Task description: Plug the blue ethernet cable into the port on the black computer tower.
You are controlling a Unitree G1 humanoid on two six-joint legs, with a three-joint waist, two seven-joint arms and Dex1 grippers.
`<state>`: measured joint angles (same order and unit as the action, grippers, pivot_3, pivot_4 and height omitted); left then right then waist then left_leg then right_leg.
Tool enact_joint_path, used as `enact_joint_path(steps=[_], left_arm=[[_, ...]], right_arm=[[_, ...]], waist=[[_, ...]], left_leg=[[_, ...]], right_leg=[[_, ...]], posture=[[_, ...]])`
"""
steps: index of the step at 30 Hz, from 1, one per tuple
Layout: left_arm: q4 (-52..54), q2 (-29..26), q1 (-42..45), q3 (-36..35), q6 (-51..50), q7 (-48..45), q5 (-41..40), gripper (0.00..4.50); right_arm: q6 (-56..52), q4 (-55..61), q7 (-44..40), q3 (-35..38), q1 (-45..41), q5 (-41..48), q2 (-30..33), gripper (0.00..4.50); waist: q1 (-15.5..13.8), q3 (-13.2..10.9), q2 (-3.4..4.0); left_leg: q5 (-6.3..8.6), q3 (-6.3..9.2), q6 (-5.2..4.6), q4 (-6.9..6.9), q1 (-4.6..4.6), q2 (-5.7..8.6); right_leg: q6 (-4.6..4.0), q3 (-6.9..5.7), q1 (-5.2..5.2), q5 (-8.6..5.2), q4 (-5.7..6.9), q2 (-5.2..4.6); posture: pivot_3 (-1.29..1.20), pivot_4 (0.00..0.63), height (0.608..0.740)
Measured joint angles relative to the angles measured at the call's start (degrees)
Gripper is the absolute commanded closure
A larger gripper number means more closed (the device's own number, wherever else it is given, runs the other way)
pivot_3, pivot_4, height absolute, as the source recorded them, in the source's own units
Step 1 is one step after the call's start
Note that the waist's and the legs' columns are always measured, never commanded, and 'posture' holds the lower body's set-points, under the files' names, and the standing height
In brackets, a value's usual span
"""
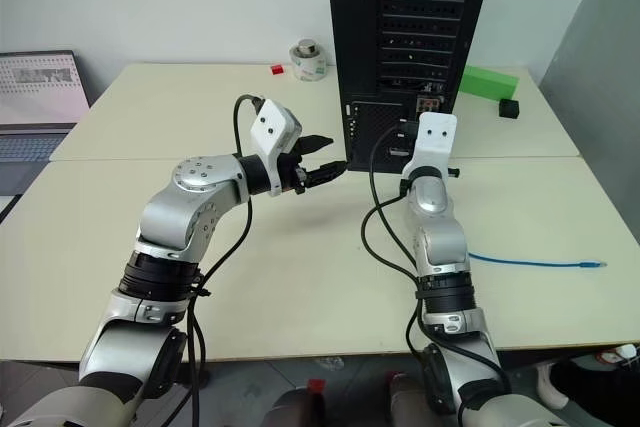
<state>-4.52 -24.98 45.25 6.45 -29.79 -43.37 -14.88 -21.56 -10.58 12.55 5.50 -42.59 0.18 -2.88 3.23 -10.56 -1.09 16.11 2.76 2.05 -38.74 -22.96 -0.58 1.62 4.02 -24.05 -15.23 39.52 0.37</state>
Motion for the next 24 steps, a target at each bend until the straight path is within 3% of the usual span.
enact_joint_path(steps=[24], left_arm=[[0.01, -0.02, 0.00, 0.01, 0.11, -0.11, 0.24, 1.37]], right_arm=[[2.15, -1.98, 2.19, 0.12, -0.54, 0.08, -0.28, 4.50]], waist=[[0.01, 0.00, 0.00]], left_leg=[[0.00, 0.00, 0.00, -0.02, 0.01, 0.01]], right_leg=[[0.00, 0.01, 0.00, 0.00, 0.06, 0.00]], posture=[[0.00, 0.150, 0.740]])
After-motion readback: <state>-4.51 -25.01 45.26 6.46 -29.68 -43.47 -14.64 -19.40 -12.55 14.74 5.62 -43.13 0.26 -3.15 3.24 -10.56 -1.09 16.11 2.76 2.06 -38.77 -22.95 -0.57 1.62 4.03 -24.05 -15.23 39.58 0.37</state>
